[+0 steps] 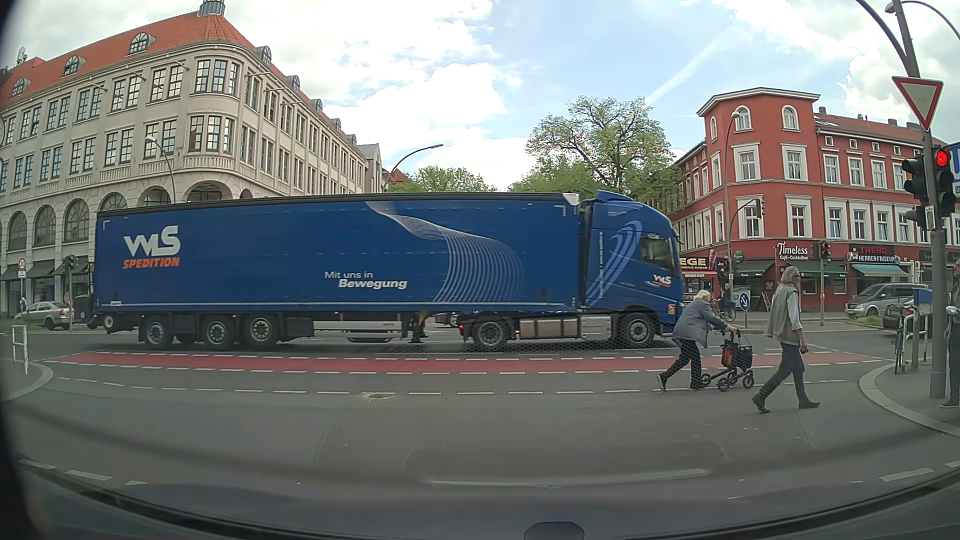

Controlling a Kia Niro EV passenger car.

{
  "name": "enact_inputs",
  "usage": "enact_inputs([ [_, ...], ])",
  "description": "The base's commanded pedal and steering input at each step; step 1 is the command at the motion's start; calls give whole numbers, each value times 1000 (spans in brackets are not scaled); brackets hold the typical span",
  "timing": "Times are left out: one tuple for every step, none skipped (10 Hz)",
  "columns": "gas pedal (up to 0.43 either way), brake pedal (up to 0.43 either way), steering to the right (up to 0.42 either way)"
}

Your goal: Follow the waypoints while adhering to traffic rules and regulations

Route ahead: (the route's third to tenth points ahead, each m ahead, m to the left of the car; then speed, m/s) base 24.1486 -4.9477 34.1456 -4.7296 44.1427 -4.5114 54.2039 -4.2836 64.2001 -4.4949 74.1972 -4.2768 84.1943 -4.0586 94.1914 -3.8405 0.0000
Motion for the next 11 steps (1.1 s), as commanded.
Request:
enact_inputs([
  [0,402,-3],
  [0,402,-3],
  [0,409,-3],
  [0,415,-3],
  [0,421,-3],
  [0,433,-3],
  [0,445,-3],
  [0,451,-3],
  [0,451,-3],
  [0,451,-3],
  [0,451,-3],
])
